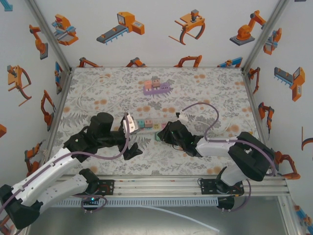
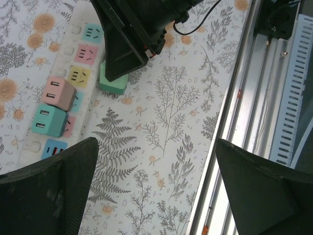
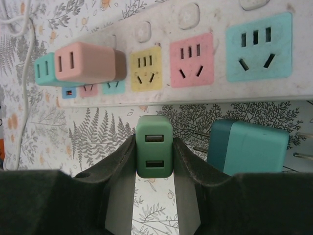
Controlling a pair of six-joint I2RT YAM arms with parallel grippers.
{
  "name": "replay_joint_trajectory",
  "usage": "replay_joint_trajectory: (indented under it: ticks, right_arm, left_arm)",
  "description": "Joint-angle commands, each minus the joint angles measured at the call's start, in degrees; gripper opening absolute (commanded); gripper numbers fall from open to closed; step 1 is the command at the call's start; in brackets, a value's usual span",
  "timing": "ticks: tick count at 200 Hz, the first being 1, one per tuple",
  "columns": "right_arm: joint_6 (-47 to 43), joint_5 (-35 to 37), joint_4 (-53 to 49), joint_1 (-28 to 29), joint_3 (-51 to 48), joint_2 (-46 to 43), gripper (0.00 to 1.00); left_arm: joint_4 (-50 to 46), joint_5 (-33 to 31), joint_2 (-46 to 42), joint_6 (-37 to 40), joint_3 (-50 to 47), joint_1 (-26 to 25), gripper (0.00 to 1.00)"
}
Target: Pull the plug off the socket
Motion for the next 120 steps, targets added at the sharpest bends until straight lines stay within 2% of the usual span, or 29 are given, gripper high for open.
replay_joint_trajectory:
  ticks: [1,59,120]
  right_arm:
    - [1.5,1.0,4.0,0.5,0.4,1.4,0.11]
    - [1.5,0.1,-2.8,0.8,3.0,2.6,0.29]
    - [0.7,2.3,-7.1,0.8,3.5,-0.4,0.41]
  left_arm:
    - [-0.6,-1.1,0.1,2.4,-0.8,-0.5,0.97]
    - [-0.7,-3.8,1.3,2.1,-0.3,-0.9,0.97]
    - [-0.5,-5.5,2.4,1.2,-0.2,-1.1,0.97]
